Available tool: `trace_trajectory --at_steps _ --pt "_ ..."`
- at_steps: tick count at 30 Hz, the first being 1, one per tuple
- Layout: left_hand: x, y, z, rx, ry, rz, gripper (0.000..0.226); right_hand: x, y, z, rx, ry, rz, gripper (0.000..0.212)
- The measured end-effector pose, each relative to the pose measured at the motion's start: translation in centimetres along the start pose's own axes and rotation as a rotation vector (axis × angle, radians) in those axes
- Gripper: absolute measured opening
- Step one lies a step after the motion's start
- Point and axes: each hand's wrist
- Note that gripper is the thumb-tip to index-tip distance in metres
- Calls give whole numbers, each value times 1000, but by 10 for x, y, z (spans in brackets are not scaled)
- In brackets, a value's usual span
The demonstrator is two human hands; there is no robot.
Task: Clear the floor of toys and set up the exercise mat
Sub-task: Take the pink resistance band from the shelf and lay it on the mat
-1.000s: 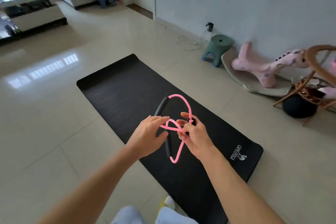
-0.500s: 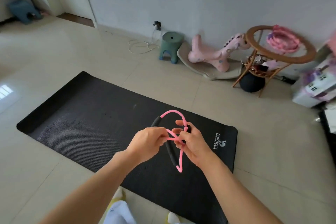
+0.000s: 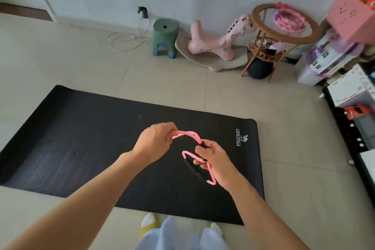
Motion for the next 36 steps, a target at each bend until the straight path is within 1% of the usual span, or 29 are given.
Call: trace_trajectory --at_steps 3,5,8,11,14,17,22,24,29,32,36 --pt "21 -9 -5 22 -42 -33 24 -20 6 -2 13 40 215 46" --pt "33 -11 -8 24 -74 -58 24 -32 4 -3 36 77 345 46" --pt "54 -11 -12 0 -162 -56 24 -47 -6 -11 37 100 553 33" --pt "72 -5 -14 7 -216 -62 22 -56 -14 -20 50 54 655 20" --pt "86 10 -16 47 -253 -59 21 -61 -18 -36 48 16 824 15" --pt "99 32 -17 75 -273 -84 20 -68 -18 -53 -10 -14 1007 11" --pt "124 76 -26 125 -319 -83 19 -96 -23 -87 -54 -70 977 14" --pt "135 90 -31 121 -328 -86 19 -108 -24 -101 -86 -78 969 15" --pt "171 136 -45 128 -324 -63 19 -145 -25 -145 -136 -54 952 11" --pt "190 160 -55 127 -311 -67 18 -164 -23 -171 -211 -53 942 9" --pt "217 200 -69 136 -325 -96 18 -195 -15 -211 -290 10 862 6"
Point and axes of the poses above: each hand's wrist, its own z-axis away from the middle knuckle, its own y-axis out of the palm, x = y × z, and after that the axes turned 1 degree about y, right-handed
